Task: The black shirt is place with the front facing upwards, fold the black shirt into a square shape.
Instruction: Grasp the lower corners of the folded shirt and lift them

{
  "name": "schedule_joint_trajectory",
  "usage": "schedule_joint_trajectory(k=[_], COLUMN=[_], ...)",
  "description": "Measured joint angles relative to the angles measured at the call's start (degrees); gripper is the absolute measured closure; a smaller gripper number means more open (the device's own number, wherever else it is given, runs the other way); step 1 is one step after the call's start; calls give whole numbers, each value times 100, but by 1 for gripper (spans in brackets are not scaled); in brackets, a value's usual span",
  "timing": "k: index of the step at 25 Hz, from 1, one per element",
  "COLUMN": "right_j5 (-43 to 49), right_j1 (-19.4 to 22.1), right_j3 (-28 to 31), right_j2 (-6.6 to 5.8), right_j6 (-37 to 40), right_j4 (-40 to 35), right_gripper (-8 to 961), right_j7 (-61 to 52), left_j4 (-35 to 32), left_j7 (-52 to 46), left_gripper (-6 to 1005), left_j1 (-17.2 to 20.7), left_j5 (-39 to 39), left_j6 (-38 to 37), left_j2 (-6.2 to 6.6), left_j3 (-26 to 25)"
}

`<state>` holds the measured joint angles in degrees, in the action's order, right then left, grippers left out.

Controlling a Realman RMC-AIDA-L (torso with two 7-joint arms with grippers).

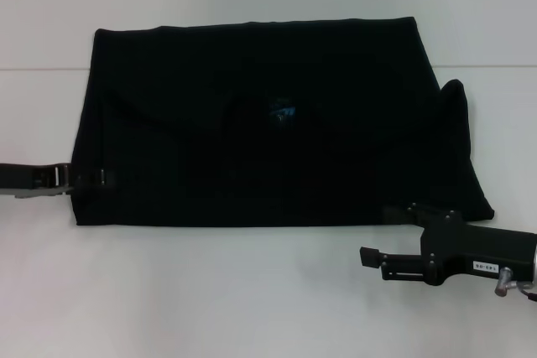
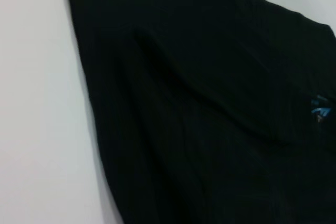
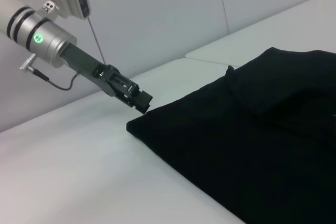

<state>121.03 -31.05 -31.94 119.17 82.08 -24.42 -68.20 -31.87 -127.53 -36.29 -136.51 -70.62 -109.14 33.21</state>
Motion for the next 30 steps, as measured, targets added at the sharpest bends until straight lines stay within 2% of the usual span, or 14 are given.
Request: schedule_joint_trajectory(k=[6,10,19,24,29,30], right_j5=[3,5,8,4,-11,-11], right_j1=[3,0,-5,-6,2,4], right_j3=[2,-2,-5,-4,21,26], right_j2=[13,19,26,27,26,27], right_j6=[-31,-75,-108,-113,-114,-114], right_j4=[-1,-1,-1,-1,-1,-1], right_gripper=[9,10,10,11,11,11], right_j7=[0,0,0,-10,-24,-27], left_j4=[35,70,111,111,71,59], left_j7=[35,3,-9,-48,-88,-92], left_gripper=[243,244,243,243,327,375], left_j1=[42,55,-10,-27,-28,-28], left_j5=[-19,-25,-25,-25,-75,-79], left_j6=[176,246,-32,-5,19,20], left_j2=[-45,-58,-79,-80,-94,-95], left_j3=[32,246,304,524,622,615])
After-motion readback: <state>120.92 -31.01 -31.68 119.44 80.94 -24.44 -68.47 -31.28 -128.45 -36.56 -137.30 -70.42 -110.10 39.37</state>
